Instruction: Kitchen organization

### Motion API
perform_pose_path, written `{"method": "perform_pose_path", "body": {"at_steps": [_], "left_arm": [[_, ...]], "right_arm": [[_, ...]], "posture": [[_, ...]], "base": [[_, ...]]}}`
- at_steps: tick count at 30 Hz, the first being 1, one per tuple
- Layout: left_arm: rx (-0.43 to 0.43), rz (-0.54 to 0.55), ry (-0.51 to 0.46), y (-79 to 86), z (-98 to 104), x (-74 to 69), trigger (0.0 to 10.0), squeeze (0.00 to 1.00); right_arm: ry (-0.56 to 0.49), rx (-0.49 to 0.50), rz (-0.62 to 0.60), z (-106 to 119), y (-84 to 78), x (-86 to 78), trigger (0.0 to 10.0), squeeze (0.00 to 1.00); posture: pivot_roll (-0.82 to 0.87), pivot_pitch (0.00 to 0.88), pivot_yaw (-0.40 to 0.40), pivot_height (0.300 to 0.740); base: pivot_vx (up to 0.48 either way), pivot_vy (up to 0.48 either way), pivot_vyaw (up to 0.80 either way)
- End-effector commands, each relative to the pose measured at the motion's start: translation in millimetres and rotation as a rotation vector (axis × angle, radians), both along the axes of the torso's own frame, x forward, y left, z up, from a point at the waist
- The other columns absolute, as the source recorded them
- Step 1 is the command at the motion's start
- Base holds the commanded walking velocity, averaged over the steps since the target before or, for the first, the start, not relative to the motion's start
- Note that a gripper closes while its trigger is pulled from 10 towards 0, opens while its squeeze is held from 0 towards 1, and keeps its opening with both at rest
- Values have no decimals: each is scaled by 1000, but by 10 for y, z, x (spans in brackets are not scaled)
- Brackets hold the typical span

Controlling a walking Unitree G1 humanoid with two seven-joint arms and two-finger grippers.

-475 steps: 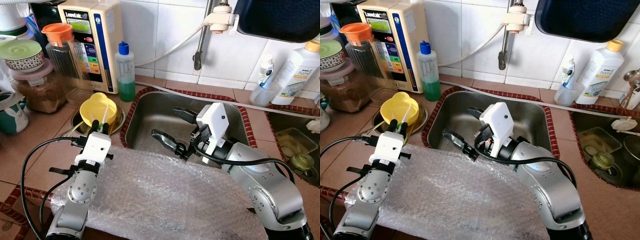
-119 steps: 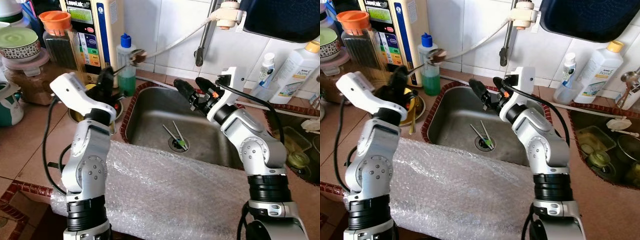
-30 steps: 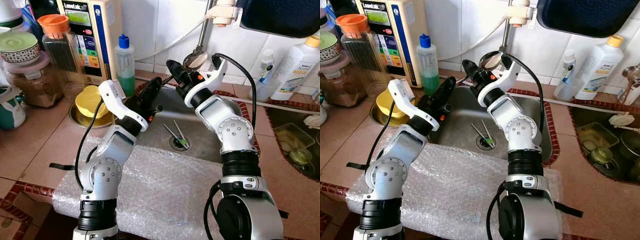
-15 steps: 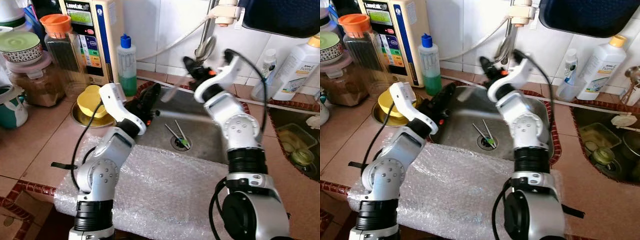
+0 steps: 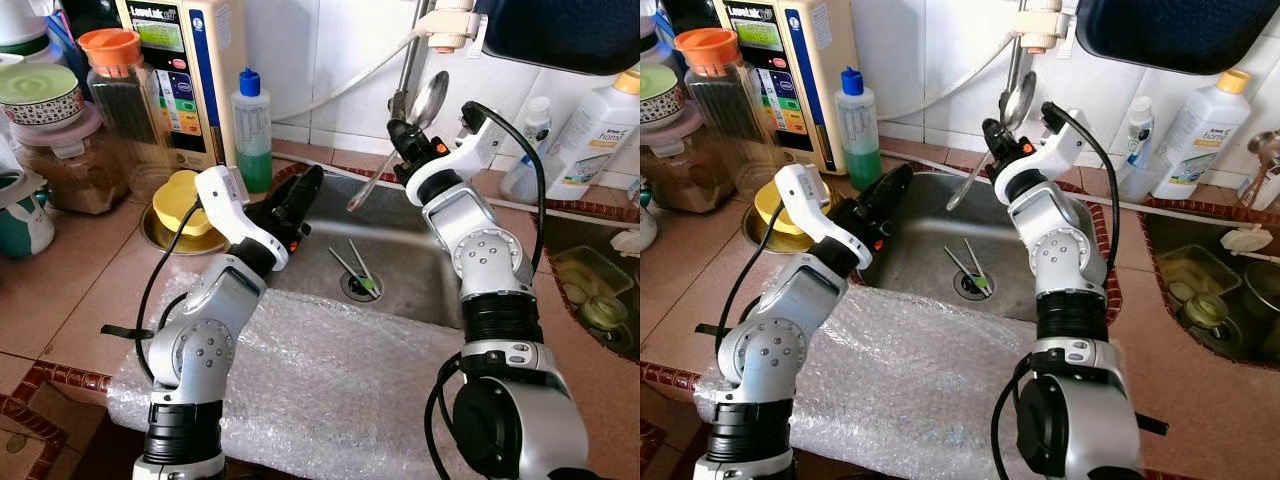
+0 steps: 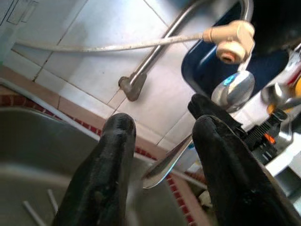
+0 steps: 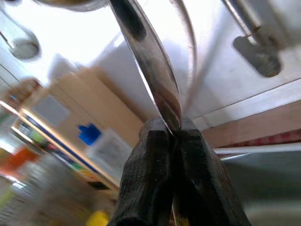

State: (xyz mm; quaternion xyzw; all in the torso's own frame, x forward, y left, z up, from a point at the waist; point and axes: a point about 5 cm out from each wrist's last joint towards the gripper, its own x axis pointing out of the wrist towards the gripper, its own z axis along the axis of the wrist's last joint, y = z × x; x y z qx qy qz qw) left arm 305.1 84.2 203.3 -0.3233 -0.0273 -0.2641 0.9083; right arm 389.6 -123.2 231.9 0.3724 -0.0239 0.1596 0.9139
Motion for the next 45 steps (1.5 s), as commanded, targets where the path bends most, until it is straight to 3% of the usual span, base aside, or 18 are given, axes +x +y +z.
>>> {"method": "perform_pose_path", "body": {"at_steps": [1, 2, 7, 13, 21, 22, 24, 25, 26, 27, 33, 35, 37, 38, 39, 40, 45], "left_arm": [[53, -36, -12, -61, -2, -52, 10000, 1000], [53, -36, -12, -61, -2, -52, 10000, 1000], [159, -72, -20, -89, -81, -121, 10000, 1000], [311, -50, -57, -28, -187, -153, 10000, 1000], [445, -13, -113, 63, -233, -178, 10000, 1000], [457, -12, -118, 65, -241, -187, 10000, 1000], [477, -6, -130, 66, -255, -207, 10000, 1000], [497, 0, -143, 72, -261, -214, 10000, 1000], [513, 4, -153, 75, -266, -217, 10000, 1000], [527, 8, -159, 81, -274, -220, 10000, 1000], [569, 10, -176, 89, -295, -237, 10000, 1000], [589, 2, -186, 93, -301, -259, 10000, 0], [605, -4, -191, 98, -309, -271, 10000, 0], [608, -4, -192, 103, -317, -279, 10000, 0], [611, -2, -192, 111, -329, -287, 10000, 0], [616, 1, -191, 117, -336, -290, 10000, 0], [634, 29, -198, 146, -339, -287, 10000, 0]], "right_arm": [[-35, -105, -2, 20, -26, 42, 0, 0], [-35, -105, -2, 20, -26, 42, 0, 0], [-57, -408, 3, -167, -152, 118, 0, 0], [-91, -859, 40, -440, -212, 112, 0, 0], [-19, -1116, 78, -807, -243, 50, 157, 0], [-12, -1140, 82, -844, -224, 43, 1373, 0], [-16, -1213, 92, -919, -164, 28, 1020, 0], [-17, -1247, 92, -948, -129, 22, 9098, 0], [-19, -1271, 90, -966, -106, 18, 9098, 0], [-16, -1303, 91, -995, -76, 11, 10000, 0], [9, -1349, 79, -1063, -28, -4, 10000, 0], [36, -1356, 74, -1106, -50, -16, 10000, 0], [49, -1353, 81, -1130, -54, -25, 10000, 0], [52, -1359, 83, -1143, -50, -30, 10000, 161], [54, -1366, 84, -1156, -45, -35, 10000, 773], [60, -1361, 82, -1160, -44, -36, 10000, 1000], [69, -1346, 95, -1179, -15, -44, 10000, 1000]], "posture": [[53, 27, -24, 740], [53, 27, -24, 740], [78, 27, -31, 740], [98, 22, -38, 740], [110, 22, -41, 740], [112, 22, -42, 740], [116, 22, -44, 740], [117, 21, -46, 740], [117, 21, -47, 740], [118, 20, -50, 740], [127, 18, -59, 740], [129, 17, -62, 740], [128, 17, -64, 740], [128, 16, -66, 740], [129, 16, -67, 740], [131, 17, -70, 740], [136, 20, -76, 740]], "base": [[0, 0, 0], [0, 0, 0], [0, 0, 0], [0, 0, 0], [0, 0, 0], [0, 0, 0], [0, 0, 0], [0, 0, 0], [0, 0, 0], [0, 0, 0], [0, 0, 0], [0, 0, 0], [0, 0, 0], [0, 0, 0], [0, 0, 0], [0, 0, 0], [0, 0, 0]]}}
